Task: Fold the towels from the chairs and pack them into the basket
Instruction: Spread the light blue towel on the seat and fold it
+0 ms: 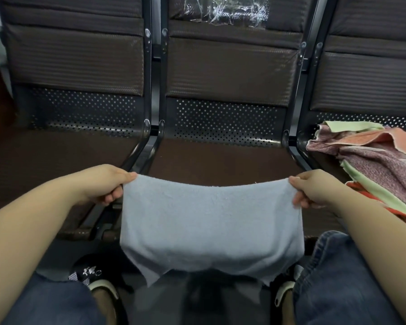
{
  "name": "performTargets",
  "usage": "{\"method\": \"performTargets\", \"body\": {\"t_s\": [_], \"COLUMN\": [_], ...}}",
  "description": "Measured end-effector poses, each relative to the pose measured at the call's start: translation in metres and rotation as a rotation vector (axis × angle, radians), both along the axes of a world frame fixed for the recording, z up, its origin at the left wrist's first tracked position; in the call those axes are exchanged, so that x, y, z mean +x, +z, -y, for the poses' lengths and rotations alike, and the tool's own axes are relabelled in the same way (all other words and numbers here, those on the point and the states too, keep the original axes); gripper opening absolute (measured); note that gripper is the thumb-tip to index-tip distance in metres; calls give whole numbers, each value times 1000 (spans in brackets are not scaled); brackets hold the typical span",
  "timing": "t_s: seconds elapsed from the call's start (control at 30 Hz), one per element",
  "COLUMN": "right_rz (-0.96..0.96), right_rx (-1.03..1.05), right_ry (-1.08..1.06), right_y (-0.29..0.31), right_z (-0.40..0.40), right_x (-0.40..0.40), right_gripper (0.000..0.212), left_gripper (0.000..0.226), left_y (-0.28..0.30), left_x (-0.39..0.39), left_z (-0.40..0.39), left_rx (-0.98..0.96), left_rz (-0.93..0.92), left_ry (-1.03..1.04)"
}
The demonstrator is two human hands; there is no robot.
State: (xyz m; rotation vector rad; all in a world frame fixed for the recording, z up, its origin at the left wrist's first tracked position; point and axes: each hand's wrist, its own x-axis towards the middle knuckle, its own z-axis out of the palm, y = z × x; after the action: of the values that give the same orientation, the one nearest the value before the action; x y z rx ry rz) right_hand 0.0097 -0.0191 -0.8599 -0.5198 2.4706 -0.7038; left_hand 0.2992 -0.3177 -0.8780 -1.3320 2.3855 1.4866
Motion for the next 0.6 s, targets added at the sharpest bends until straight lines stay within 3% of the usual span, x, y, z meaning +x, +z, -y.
{"method": "performTargets", "body": {"t_s": [0.1,0.2,0.33,0.47,0.6], "right_rz": [118,102,-22,105,165], "right_rx": [-184,-333,-427,-531,-666], "right_ry": [-180,-301,-321,-398,-410], "right_y": [-7,-15,-26,-32,-33], "right_z": [19,37,57,77,90], "right_x": [-3,-9,-18,-24,-32], "right_gripper": [20,23,26,23,19], "left_gripper": [23,27,30,33,30], "left_y": [3,0,-6,-7,-6], "left_x": [-16,-33,-61,-86,-100], "left_z": [-1,1,2,5,6], "left_rx": [110,175,120,91,185], "left_rz": [-89,-240,-366,-468,-598], "left_ry": [150,251,332,401,428]}}
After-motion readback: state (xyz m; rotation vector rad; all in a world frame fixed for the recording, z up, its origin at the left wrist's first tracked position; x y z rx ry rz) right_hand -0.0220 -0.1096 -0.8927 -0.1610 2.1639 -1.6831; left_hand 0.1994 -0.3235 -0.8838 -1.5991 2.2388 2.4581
